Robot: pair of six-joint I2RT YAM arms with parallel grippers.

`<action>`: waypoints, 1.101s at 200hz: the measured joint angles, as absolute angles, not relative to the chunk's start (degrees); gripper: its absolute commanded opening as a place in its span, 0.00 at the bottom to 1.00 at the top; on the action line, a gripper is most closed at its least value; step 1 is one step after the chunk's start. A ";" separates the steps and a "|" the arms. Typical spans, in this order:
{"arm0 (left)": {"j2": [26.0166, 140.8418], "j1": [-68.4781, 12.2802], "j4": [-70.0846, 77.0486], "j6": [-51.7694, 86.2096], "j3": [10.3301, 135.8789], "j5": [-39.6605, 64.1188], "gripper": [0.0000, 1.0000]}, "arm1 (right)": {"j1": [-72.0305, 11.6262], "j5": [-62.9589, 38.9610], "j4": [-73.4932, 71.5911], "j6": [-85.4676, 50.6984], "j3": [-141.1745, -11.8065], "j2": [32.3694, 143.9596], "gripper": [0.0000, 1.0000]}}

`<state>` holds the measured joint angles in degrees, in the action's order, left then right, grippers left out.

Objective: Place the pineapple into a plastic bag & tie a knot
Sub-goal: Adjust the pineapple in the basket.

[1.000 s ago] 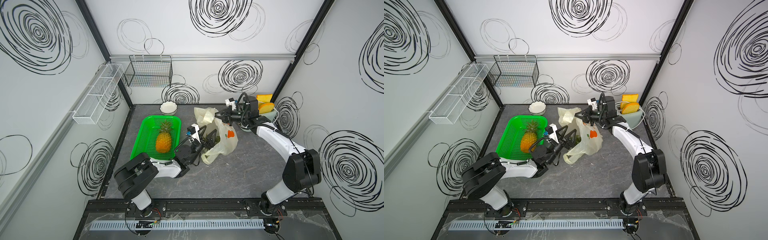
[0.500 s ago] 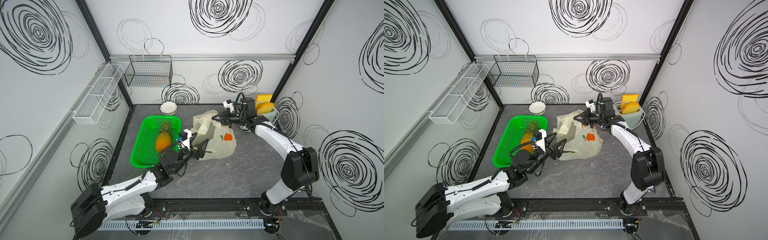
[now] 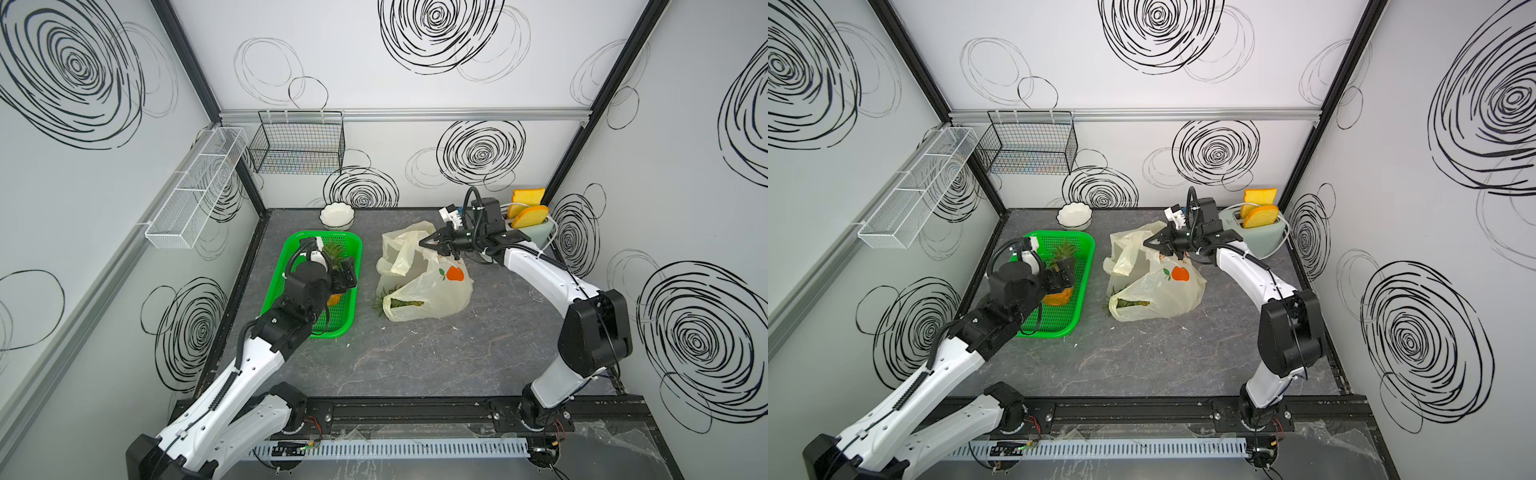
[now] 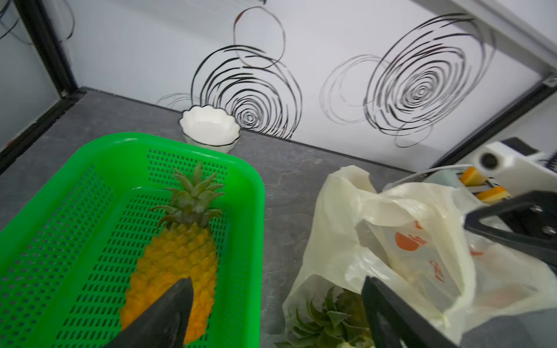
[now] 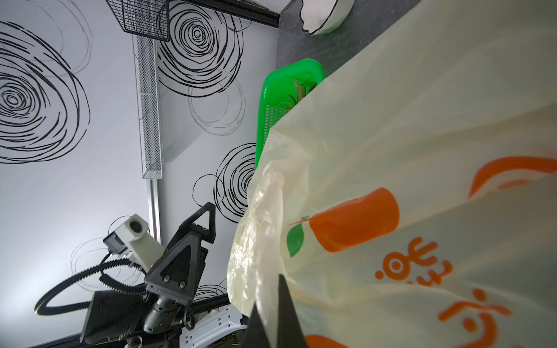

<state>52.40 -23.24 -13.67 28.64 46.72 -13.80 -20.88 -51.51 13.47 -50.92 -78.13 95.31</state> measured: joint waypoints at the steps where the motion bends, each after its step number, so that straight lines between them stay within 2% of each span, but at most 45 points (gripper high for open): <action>1: 52.56 -23.05 -13.91 28.67 46.85 -13.65 0.96 | -20.88 -51.48 13.50 -50.94 -78.13 95.33 0.00; 14: 56.12 -19.20 -17.04 27.11 49.41 -11.53 1.00 | -20.95 -51.16 13.93 -50.54 -78.13 95.37 0.00; 89: 81.71 -5.10 -21.98 13.28 63.99 -3.31 0.97 | -21.52 -50.17 16.86 -48.40 -79.31 95.44 0.00; 155: 103.02 -4.54 -22.48 6.57 77.28 0.40 0.97 | -21.54 -49.80 18.11 -47.57 -79.64 95.44 0.00; 220: 115.83 -5.21 -24.88 3.60 89.06 -4.23 0.98 | -21.54 -49.60 18.65 -47.09 -79.59 95.44 0.00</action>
<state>115.83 -5.21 -24.88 3.60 89.06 -4.23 -21.54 -49.60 18.65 -47.09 -79.59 95.44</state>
